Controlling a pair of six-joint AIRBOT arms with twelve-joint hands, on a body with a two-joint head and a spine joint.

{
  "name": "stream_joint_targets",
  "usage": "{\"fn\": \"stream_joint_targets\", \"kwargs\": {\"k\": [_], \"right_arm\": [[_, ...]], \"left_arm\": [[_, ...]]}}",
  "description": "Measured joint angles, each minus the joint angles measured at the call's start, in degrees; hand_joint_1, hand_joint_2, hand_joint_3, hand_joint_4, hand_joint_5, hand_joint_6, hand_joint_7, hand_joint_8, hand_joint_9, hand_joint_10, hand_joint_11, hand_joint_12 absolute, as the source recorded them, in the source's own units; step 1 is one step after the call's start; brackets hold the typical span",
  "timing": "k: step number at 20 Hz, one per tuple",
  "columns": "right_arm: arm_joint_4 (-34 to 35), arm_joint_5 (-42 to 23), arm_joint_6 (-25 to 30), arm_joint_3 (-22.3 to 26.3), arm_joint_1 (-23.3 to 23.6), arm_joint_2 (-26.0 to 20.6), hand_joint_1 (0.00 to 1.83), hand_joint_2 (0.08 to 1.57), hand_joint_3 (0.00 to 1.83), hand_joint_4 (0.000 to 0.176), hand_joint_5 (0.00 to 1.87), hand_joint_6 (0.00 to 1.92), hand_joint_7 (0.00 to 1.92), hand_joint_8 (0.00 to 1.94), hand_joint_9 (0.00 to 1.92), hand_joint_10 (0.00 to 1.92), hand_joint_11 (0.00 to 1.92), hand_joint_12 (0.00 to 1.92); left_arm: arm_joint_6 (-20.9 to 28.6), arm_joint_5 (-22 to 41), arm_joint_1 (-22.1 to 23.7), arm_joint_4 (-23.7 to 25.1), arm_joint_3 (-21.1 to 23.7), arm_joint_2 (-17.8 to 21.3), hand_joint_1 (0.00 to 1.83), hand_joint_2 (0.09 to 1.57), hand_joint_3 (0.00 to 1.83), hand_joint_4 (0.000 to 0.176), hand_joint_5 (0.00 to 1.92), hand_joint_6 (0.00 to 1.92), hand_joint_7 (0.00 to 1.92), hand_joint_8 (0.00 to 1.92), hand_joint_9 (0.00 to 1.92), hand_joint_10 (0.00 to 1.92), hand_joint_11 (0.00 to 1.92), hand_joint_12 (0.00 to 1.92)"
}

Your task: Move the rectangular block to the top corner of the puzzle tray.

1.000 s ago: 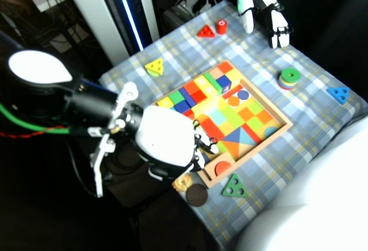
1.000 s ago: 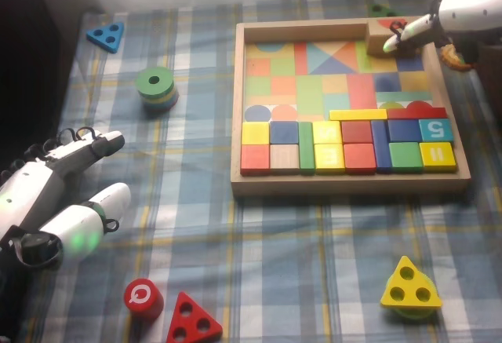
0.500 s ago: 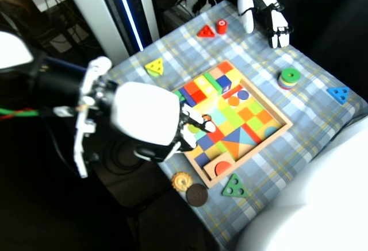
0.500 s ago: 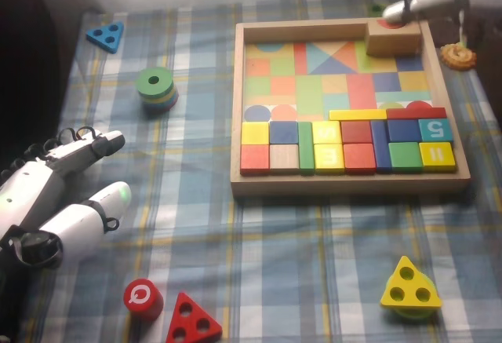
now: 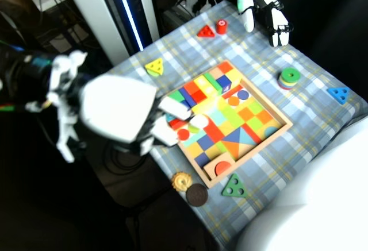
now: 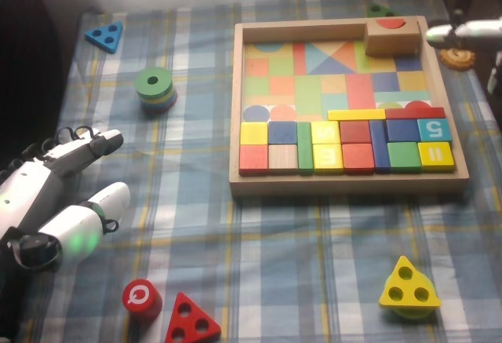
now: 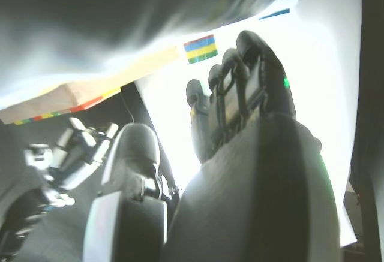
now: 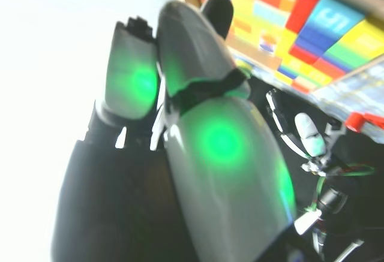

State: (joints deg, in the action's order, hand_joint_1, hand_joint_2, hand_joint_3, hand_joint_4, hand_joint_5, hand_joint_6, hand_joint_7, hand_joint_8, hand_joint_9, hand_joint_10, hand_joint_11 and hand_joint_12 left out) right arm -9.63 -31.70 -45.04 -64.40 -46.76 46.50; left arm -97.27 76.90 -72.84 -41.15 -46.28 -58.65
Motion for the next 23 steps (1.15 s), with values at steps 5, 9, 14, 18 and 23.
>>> {"fn": "stream_joint_targets", "kwargs": {"k": [5,9,14,18,23], "right_arm": [[19.4,-17.4,-18.8,9.4,-13.4,-1.3,0.29,1.35,0.02,0.0,0.19,0.01,0.97,1.94,1.26,1.92,1.26,1.92],[31.9,-34.1,-21.5,14.8,-27.6,-2.8,0.0,1.38,0.0,0.0,0.09,0.0,0.58,1.07,0.55,1.49,0.29,1.89],[38.7,-48.6,-21.7,19.1,-34.9,-2.8,0.0,1.26,0.0,0.0,0.1,0.0,0.26,0.01,0.21,0.1,0.0,0.73],[42.3,-51.2,-28.3,21.3,-35.3,-1.1,0.0,1.19,0.0,0.0,0.11,0.0,0.18,0.0,0.16,0.01,0.0,0.63],[44.0,-52.9,-31.6,22.3,-35.3,2.6,0.0,1.19,0.0,0.0,0.14,0.0,0.15,0.02,0.11,0.04,0.0,0.65]], "left_arm": [[0.0,0.3,-0.2,-0.5,0.6,0.4,0.51,1.38,0.0,0.023,0.42,0.0,0.27,0.0,0.17,0.0,0.0,0.35],[0.0,0.7,-0.2,-0.4,0.7,0.4,0.44,1.39,0.0,0.049,0.4,0.0,0.26,0.0,0.17,0.0,0.0,0.28],[0.0,0.9,-0.1,-0.9,1.1,0.6,0.45,1.39,0.0,0.025,0.41,0.0,0.28,0.0,0.19,0.0,0.0,0.38],[0.0,1.0,-0.1,-1.2,1.1,0.6,0.43,1.39,0.0,0.027,0.41,0.0,0.29,0.0,0.2,0.0,0.0,0.46],[0.0,1.2,-0.1,-1.1,1.1,0.6,0.39,1.38,0.0,0.056,0.4,0.0,0.29,0.0,0.21,0.0,0.0,0.46]]}}
